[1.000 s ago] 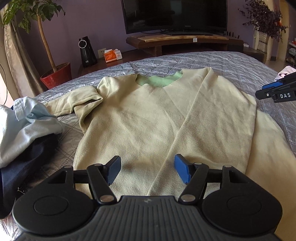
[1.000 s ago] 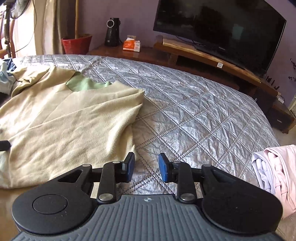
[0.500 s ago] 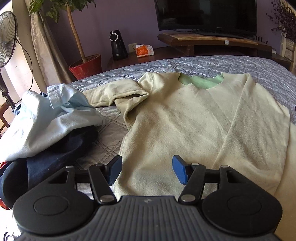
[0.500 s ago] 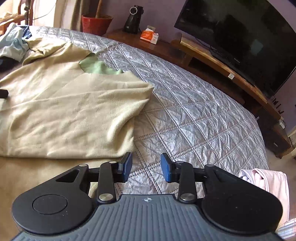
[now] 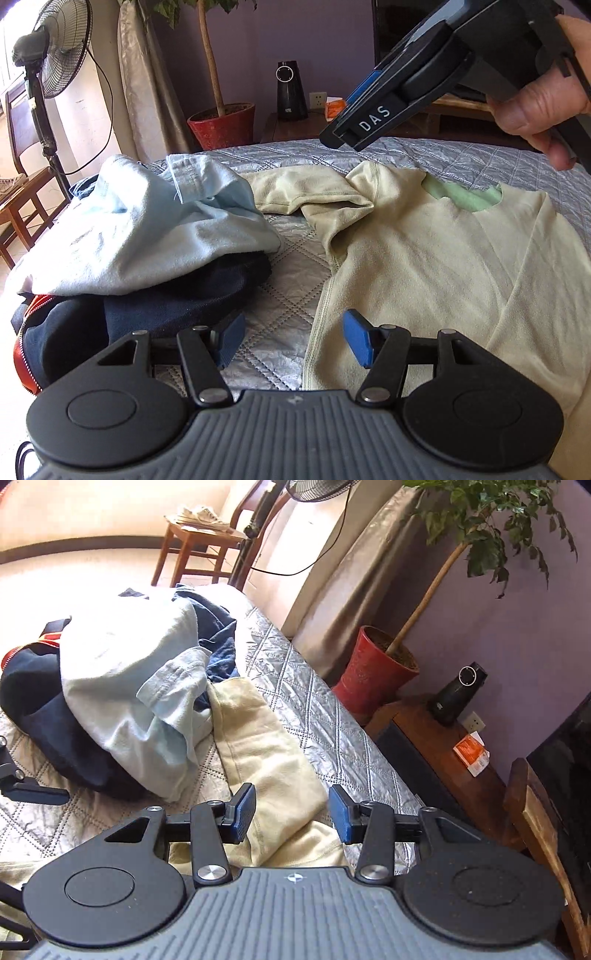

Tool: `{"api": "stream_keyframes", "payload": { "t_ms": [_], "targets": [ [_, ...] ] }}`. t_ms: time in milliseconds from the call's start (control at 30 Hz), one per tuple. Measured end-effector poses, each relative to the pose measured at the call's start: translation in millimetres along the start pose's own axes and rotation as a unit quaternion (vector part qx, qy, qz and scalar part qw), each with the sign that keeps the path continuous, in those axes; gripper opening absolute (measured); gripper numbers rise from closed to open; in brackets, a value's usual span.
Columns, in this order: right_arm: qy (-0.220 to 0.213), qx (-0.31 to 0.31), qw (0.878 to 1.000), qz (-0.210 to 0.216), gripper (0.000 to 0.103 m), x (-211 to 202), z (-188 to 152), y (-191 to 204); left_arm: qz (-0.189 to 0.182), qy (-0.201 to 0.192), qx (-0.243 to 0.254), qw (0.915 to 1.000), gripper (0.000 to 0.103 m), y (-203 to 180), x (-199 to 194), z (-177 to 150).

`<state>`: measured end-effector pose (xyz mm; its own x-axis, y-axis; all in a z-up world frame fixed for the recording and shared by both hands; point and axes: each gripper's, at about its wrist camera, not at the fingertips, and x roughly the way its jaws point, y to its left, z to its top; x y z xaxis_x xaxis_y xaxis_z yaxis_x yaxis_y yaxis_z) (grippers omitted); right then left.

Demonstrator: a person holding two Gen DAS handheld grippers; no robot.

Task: Fold clothes
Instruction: 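Grasp the sweatshirt sleeve with the right gripper and lift it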

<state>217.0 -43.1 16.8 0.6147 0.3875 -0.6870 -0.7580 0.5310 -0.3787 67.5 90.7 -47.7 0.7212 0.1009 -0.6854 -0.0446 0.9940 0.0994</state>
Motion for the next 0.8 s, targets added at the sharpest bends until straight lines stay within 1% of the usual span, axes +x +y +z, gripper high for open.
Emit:
{"api": "stream_keyframes", "payload": {
  "t_ms": [67, 167, 200, 333, 400, 533, 567, 600, 633, 667, 700, 800],
  "targets": [
    [-0.001, -0.007, 1.000, 0.012, 0.050, 22.3, 8.9, 5.4, 0.005, 0.000, -0.018, 0.9998, 0.055, 8.2, -0.1, 1.3],
    [0.001, -0.010, 1.000, 0.024, 0.050, 49.8, 19.6, 11.9, 0.003, 0.000, -0.044, 0.9990, 0.055, 18.4, -0.4, 3.2],
    [0.008, -0.020, 0.999, 0.031, 0.050, 59.1, 22.1, 16.5, 0.002, 0.000, -0.047, 0.9989, 0.054, 20.1, -0.7, 3.5],
    [0.043, -0.069, 0.995, 0.058, 0.051, 97.2, 31.1, 38.0, -0.003, -0.002, -0.042, 0.9991, 0.054, 20.9, -2.4, 3.3],
    [0.043, -0.074, 0.995, 0.057, 0.050, 107.0, 32.4, 45.2, -0.003, -0.001, -0.041, 0.9992, 0.054, 21.2, -1.4, 3.1],
    [0.030, -0.017, 0.998, 0.059, 0.052, 118.4, 39.2, 39.2, -0.008, 0.000, -0.055, 0.9985, 0.054, 24.5, -1.1, 4.4],
    [0.030, -0.004, 0.998, 0.062, 0.051, 120.4, 40.0, 36.6, -0.009, -0.001, -0.055, 0.9984, 0.054, 24.4, -1.5, 4.5],
    [0.036, 0.012, 0.997, 0.070, 0.045, 121.9, 41.7, 33.6, -0.009, -0.002, -0.054, 0.9985, 0.054, 23.9, -1.3, 4.5],
    [0.043, 0.029, 0.996, 0.079, 0.035, 123.4, 43.7, 30.5, -0.008, -0.001, -0.051, 0.9987, 0.054, 23.4, -1.0, 4.3],
    [0.047, 0.043, 0.994, 0.085, 0.000, 123.0, 44.6, 29.3, -0.007, 0.000, -0.050, 0.9987, 0.054, 23.2, -0.1, 4.1],
    [0.050, 0.056, 0.993, 0.089, 0.002, 122.0, 45.2, 28.7, -0.007, 0.001, -0.051, 0.9987, 0.054, 23.3, 0.7, 3.9],
    [0.036, 0.101, 0.989, 0.107, 0.002, 108.8, 44.4, 21.3, -0.007, 0.002, -0.054, 0.9985, 0.054, 23.7, 1.2, 4.1]
  ]
}}
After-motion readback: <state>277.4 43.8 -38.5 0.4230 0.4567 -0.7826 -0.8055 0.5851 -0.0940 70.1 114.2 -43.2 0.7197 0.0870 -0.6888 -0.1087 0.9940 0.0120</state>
